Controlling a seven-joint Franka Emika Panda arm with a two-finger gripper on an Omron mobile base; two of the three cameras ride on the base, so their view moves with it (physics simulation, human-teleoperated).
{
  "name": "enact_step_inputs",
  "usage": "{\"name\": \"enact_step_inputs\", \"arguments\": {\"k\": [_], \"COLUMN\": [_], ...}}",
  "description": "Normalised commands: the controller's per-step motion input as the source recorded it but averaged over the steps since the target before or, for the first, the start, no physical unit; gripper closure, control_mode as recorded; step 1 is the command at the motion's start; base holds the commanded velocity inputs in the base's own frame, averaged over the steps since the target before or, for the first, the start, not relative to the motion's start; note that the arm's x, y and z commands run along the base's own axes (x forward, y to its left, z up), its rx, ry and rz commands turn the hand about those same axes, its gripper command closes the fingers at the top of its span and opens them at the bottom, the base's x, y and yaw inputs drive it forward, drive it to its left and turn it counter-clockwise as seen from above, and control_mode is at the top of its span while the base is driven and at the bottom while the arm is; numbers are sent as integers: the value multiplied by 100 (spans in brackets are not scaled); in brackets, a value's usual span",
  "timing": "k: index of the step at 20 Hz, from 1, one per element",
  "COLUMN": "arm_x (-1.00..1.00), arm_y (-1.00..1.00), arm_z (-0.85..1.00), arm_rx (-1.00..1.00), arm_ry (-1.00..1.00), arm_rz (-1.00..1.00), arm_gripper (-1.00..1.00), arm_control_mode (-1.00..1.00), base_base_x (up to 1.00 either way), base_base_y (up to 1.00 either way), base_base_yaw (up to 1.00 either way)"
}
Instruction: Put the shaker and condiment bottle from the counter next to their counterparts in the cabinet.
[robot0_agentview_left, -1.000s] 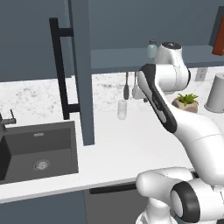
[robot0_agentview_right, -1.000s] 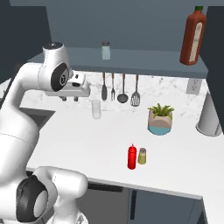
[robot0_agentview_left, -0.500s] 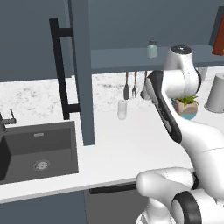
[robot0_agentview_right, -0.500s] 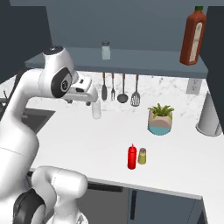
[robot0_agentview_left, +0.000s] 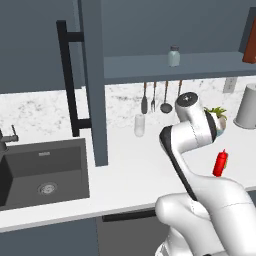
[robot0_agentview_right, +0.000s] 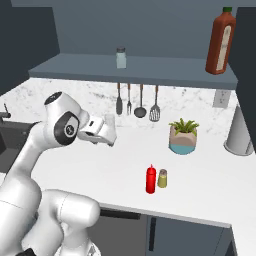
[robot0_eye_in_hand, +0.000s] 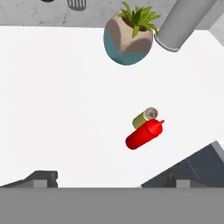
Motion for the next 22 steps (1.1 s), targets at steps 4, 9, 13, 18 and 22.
{"name": "enact_step_inputs", "arguments": {"k": [4, 9, 13, 18, 22], "arm_x": [0, 0, 0, -1, 1], "arm_y": [-15, -23, -37, -24, 3], "arm_z": [-56, -41, -72, -63, -37], "arm_rx": [-7, 0, -3, -4, -14], "arm_ry": [-7, -20, -30, -25, -9], "arm_rz": [-3, -2, -10, -25, -38], "arm_gripper": [-100, -100, -100, -100, -100], "arm_control_mode": [-100, -100, -100, -100, -100], "base_base_x": [0, 0, 0, 0, 0], "base_base_y": [0, 0, 0, 0, 0], "base_base_yaw": [0, 0, 0, 0, 0]}}
